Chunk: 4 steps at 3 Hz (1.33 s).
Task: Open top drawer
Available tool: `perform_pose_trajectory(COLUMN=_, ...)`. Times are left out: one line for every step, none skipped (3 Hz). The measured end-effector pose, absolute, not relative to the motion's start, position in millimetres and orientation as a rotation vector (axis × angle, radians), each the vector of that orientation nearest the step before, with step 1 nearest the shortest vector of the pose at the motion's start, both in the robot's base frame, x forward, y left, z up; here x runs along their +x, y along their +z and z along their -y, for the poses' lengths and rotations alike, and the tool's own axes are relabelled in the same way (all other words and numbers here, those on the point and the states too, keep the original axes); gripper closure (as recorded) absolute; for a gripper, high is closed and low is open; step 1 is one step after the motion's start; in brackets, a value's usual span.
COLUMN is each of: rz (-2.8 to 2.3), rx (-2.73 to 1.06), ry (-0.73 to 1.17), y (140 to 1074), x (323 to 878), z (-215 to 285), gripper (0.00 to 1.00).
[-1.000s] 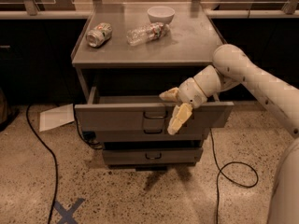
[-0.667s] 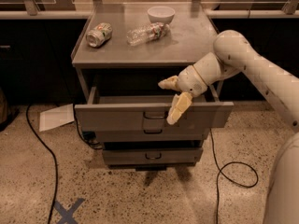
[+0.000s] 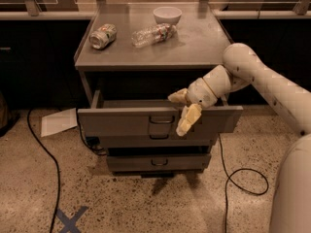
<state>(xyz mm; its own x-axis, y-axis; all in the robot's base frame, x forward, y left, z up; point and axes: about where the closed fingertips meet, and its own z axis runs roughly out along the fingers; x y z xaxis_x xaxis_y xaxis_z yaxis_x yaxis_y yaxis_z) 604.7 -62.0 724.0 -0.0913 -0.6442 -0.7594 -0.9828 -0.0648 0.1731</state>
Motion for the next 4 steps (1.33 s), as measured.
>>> perform_pose_trajectory(rz=-1.806, rx=-1.702, ry=1.081, y=694.0, x=589.4, z=65.8, gripper=0.00)
perform_pose_trajectory(rz=-1.807, rx=-1.701, ry=1.082, y=699.8, x=589.2, z=65.8, gripper=0.00)
perform_pose_trajectory(rz=-1.809, rx=-1.690, ry=1.099, y=698.1, x=585.3, z=66.7, gripper=0.00)
perform_pose_trajectory(rz=-1.812, rx=-1.691, ry=1.120, y=699.5, x=577.7, z=66.2, gripper=0.00)
